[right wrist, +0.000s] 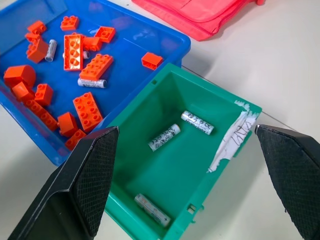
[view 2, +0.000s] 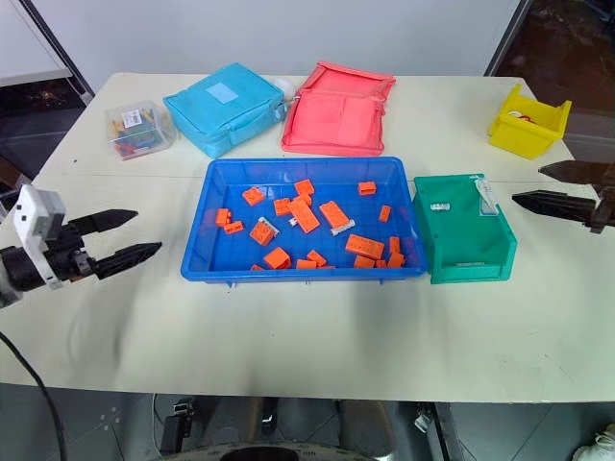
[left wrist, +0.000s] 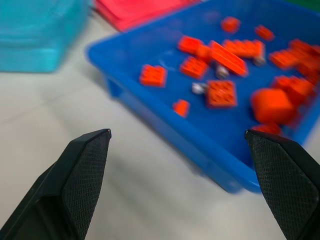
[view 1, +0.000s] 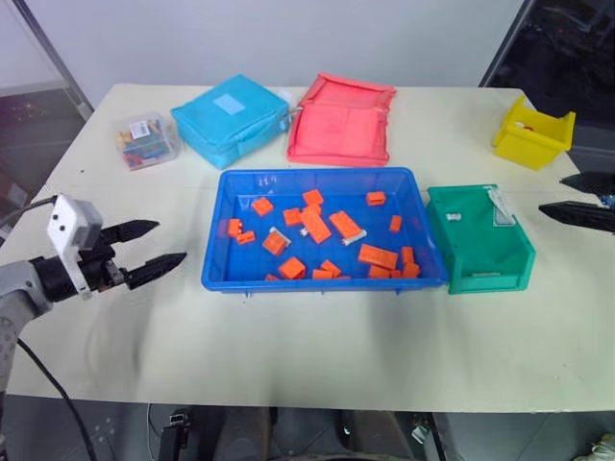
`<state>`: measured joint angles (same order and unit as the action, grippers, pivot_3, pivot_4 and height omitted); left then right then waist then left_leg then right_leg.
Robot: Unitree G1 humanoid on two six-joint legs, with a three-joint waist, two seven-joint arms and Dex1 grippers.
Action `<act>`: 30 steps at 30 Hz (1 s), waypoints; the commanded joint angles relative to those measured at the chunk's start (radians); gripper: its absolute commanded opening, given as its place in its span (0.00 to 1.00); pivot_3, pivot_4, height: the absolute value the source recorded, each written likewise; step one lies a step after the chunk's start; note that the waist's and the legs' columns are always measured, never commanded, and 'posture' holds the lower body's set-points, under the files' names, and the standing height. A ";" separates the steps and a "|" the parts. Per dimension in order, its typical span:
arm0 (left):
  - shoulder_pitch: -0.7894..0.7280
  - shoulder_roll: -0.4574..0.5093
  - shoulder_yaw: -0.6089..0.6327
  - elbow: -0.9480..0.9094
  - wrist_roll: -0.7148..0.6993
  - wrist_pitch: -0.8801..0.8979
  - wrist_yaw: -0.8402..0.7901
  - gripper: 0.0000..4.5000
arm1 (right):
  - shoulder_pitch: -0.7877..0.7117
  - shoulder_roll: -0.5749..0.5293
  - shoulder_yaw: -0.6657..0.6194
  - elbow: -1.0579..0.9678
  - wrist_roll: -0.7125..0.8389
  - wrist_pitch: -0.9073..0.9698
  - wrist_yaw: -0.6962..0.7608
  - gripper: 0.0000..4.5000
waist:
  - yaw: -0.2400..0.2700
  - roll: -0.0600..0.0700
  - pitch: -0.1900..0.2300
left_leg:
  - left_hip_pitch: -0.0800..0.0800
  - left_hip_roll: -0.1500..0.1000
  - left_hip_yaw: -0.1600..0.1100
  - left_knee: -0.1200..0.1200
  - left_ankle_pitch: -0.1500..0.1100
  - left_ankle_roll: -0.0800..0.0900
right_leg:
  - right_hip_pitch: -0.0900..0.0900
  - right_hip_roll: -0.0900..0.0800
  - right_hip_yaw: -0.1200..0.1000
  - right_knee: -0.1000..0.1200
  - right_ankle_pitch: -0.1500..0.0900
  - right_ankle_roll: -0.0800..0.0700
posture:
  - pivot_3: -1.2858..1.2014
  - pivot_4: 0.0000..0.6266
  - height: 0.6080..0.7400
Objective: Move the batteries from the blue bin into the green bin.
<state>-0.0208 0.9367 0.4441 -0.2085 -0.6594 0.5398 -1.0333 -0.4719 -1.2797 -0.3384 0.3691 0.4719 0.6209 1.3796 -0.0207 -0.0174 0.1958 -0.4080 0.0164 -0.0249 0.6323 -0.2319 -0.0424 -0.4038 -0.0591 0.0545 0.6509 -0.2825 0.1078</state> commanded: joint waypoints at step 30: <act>-0.096 -0.005 -0.039 0.013 0.016 -0.009 -0.013 1.00 | -0.046 0.043 0.020 -0.087 0.022 0.007 -0.047 1.00 | 0.000 0.000 0.000 | 0.000 0.000 0.000 0.000 0.000 0.000 | 0.000 0.000 0.000 0.001 0.000 0.000 | 0.52 0.24 1.00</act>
<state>-0.1059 0.9318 0.3964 -0.1775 -0.6411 0.5395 -1.0472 -0.4913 -1.2324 -0.3009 0.3125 0.4785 0.6290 1.3370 -0.0207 -0.0174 0.1958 -0.4080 0.0165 -0.0244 0.6324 -0.2318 -0.0423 -0.4042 -0.0594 0.0548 0.6514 -0.2823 0.1081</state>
